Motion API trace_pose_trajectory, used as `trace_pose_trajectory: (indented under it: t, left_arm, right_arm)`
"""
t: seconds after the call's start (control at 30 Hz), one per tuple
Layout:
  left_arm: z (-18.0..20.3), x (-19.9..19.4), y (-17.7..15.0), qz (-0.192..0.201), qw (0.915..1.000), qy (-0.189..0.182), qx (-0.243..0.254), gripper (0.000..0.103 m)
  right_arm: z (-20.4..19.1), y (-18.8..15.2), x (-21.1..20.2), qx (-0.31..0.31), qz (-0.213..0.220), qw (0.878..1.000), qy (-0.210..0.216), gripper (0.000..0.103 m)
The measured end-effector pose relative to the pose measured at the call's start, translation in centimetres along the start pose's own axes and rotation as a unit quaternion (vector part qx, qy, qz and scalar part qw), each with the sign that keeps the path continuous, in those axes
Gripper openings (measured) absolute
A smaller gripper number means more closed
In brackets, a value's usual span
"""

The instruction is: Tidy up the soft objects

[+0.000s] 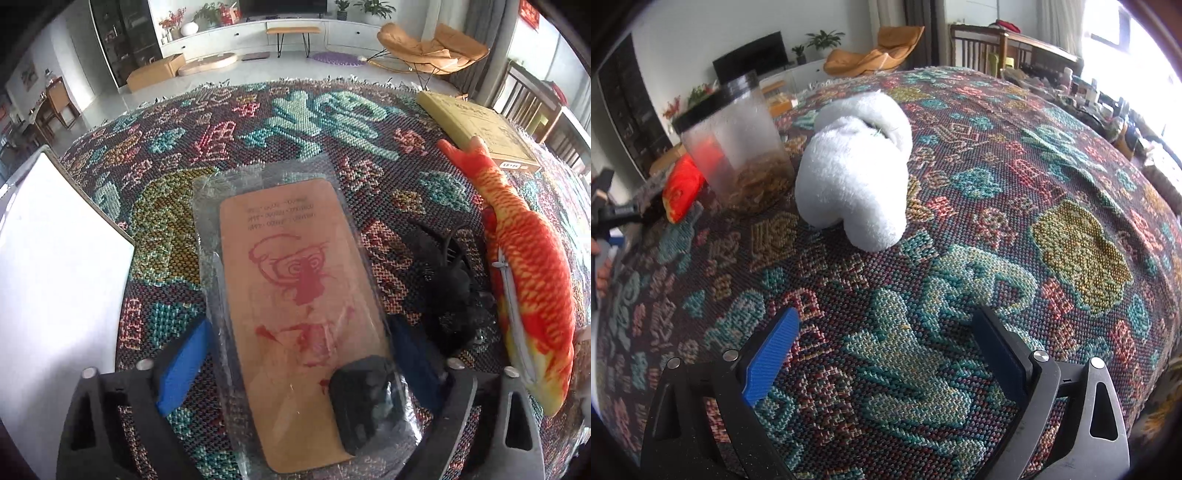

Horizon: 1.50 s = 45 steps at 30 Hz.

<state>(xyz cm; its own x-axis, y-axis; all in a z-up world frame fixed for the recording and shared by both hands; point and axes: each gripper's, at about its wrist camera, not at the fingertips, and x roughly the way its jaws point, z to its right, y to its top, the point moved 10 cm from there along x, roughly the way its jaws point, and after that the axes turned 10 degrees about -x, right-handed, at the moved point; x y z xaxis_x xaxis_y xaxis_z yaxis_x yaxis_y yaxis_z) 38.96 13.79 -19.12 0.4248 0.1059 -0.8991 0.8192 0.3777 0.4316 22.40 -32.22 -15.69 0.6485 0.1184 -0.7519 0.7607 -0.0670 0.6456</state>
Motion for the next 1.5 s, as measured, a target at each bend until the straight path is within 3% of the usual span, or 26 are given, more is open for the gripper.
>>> trace_pose_trajectory:
  t: [0.1, 0.2, 0.3, 0.33, 0.47, 0.57, 0.7, 0.83, 1.0, 1.17, 1.3, 1.33, 1.4, 1.43, 1.5]
  left_arm:
    - [0.1, -0.8, -0.9, -0.005, 0.9999, -0.014, 0.009, 0.079]
    - [1.0, -2.7, -1.9, -0.009, 0.9987, -0.049, 0.011, 0.079]
    - [2.1, -5.9, -3.7, -0.010, 0.9954, -0.093, 0.017, 0.079]
    - [2.6, -7.0, -4.1, -0.011, 0.9938, -0.109, 0.021, 0.079]
    - [4.0, -12.1, -5.7, 0.001, 0.9855, -0.164, 0.045, 0.079]
    - [3.3, -16.1, -7.1, 0.012, 0.9778, -0.206, 0.035, 0.079]
    - [0.1, -20.3, -8.5, 0.023, 0.9710, -0.238, 0.008, 0.079]
    - [-5.6, -23.5, -9.7, 0.037, 0.9746, -0.221, -0.003, 0.079]
    - [-15.1, -25.8, -10.7, 0.070, 0.9847, -0.159, -0.012, 0.079]
    - [-23.5, -25.6, -12.2, 0.081, 0.9888, -0.116, -0.049, 0.079]
    - [-27.8, -25.5, -13.6, 0.090, 0.9920, -0.070, -0.054, 0.080]
    - [-28.9, -25.5, -13.7, 0.097, 0.9919, -0.058, -0.058, 0.081]
    - [-31.1, -25.6, -13.9, 0.111, 0.9901, -0.040, -0.076, 0.099]
    - [-32.3, -25.7, -13.8, 0.119, 0.9884, -0.030, -0.090, 0.103]
    - [-34.1, -25.9, -13.9, 0.136, 0.9842, -0.012, -0.113, 0.103]
  right_arm:
    - [1.5, 4.5, -1.1, 0.051, 0.035, 0.998, 0.021, 0.096]
    - [0.3, 8.5, 3.0, 0.016, -0.026, 0.999, 0.029, 0.096]
    - [-1.7, 8.5, 8.1, -0.039, -0.101, 0.994, 0.025, 0.087]
    - [-1.7, 7.8, 8.8, -0.039, -0.115, 0.992, 0.018, 0.037]
    - [-0.4, 6.4, 4.7, 0.016, -0.059, 0.998, 0.010, 0.040]
    - [-1.0, 5.6, 0.2, 0.009, -0.020, 1.000, 0.007, 0.040]
    - [-4.3, 5.5, -6.0, -0.025, 0.025, 0.999, 0.035, 0.040]
    - [-11.2, 5.8, -10.0, -0.066, 0.045, 0.992, 0.093, 0.040]
    - [-23.0, 3.8, -14.4, -0.115, 0.041, 0.972, 0.201, 0.040]
    - [-36.8, 0.0, -16.5, -0.161, -0.011, 0.928, 0.336, 0.040]
    - [-46.2, -3.2, -17.2, -0.189, -0.061, 0.889, 0.412, 0.041]
    - [-48.3, -4.1, -17.3, -0.200, -0.066, 0.882, 0.422, 0.045]
    - [-51.9, -6.0, -16.6, -0.227, -0.092, 0.865, 0.439, 0.063]
    - [-52.9, -7.2, -15.9, -0.231, -0.118, 0.858, 0.443, 0.078]
    - [-53.2, -8.6, -14.3, -0.217, -0.147, 0.858, 0.442, 0.079]
